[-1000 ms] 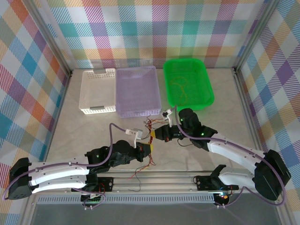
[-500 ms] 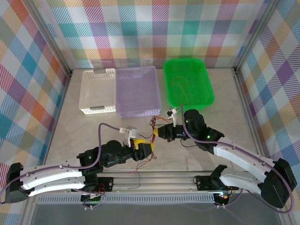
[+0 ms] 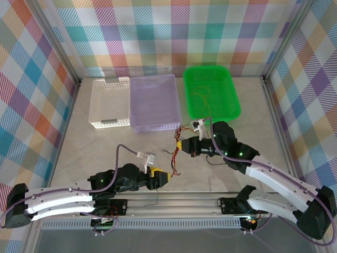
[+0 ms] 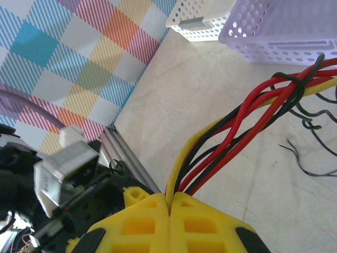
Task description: Untangle the cables
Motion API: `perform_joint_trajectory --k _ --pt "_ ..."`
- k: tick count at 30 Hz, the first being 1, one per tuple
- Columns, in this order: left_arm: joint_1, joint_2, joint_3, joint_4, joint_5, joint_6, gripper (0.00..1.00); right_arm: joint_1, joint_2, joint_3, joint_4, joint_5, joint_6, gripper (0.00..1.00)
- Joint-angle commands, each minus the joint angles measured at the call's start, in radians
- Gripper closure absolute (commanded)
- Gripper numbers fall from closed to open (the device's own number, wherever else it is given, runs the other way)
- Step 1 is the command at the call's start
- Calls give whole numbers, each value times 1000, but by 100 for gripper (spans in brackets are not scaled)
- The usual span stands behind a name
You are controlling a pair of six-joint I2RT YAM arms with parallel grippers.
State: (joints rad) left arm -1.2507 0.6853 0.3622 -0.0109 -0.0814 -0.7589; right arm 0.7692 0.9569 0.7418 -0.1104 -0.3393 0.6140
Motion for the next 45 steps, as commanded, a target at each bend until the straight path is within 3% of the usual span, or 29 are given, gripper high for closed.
perform_joint_trajectory --k 1,8,22,26,29,30,34,43,45 --pt "-19 3 -17 -41 48 4 38 -16 -18 61 -42 10 -3 100" --pt "-21 5 -2 -127 50 32 46 -21 -20 94 -64 -14 -3 100" --pt "-20 52 10 -130 58 54 48 -21 -3 96 -27 -67 33 100" --pt "-21 59 18 -135 44 64 65 -21 -3 95 -31 -74 33 100" --pt "-20 31 21 -151 16 64 95 -22 -7 90 -52 -60 22 100" --pt "-20 13 21 -164 -2 61 100 -23 -10 85 -58 -52 18 100" --pt "-21 -102 14 -233 -91 37 100 -79 -24 42 -79 -46 14 100" --pt "-18 -634 -32 -537 -338 -74 100 -386 -76 -59 -136 -199 -4 100" --pt "-18 -663 -10 -615 -376 -95 100 -420 -80 -60 -172 -204 -30 100"
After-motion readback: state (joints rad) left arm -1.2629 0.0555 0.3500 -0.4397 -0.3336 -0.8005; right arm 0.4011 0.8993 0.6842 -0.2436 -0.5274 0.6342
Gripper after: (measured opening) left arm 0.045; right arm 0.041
